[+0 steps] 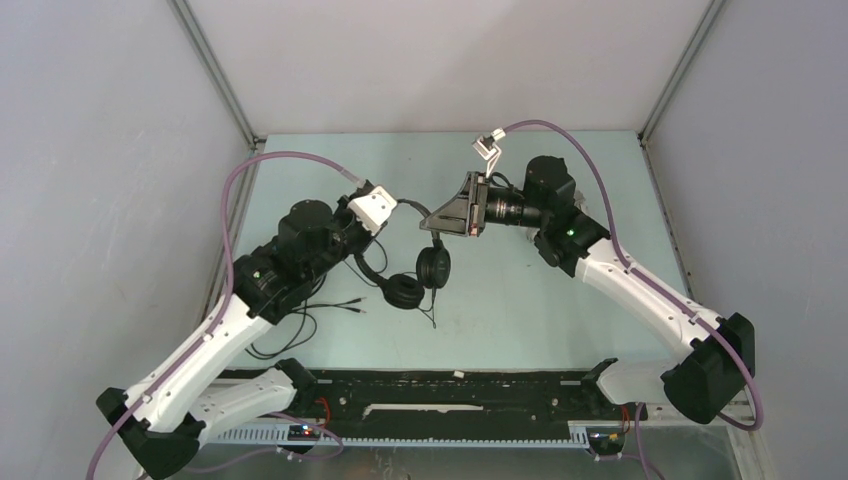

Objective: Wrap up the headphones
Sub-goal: Wrap the headphones cable around the headphones.

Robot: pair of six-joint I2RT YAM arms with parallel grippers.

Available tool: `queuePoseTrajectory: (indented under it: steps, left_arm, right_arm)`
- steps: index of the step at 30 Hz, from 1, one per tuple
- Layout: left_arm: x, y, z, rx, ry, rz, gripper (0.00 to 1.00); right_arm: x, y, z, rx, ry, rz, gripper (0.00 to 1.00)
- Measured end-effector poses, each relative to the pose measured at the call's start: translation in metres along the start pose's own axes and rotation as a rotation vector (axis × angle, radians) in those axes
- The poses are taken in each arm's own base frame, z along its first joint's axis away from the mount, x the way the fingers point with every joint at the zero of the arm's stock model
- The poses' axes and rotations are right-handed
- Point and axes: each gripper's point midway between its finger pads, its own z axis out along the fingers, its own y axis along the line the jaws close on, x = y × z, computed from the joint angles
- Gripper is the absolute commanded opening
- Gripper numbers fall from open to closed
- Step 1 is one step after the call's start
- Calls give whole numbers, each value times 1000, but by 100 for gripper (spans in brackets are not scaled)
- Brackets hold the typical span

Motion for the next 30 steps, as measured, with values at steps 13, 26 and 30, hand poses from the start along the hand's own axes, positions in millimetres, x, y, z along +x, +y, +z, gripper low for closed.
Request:
queuePoseTrajectory:
  steps: [13, 26, 30]
  left_arm:
    - [-6, 2, -8, 0, -31, -4, 35]
    - [-1, 1, -6, 1, -8, -20, 0]
    - [12, 11, -5, -67, 55, -42, 0]
  right_arm:
    - [3, -6, 3, 7, 14, 12, 0]
    - [2, -18, 1, 20, 23, -6, 47]
    - [-16, -38, -11, 78, -27, -31, 60]
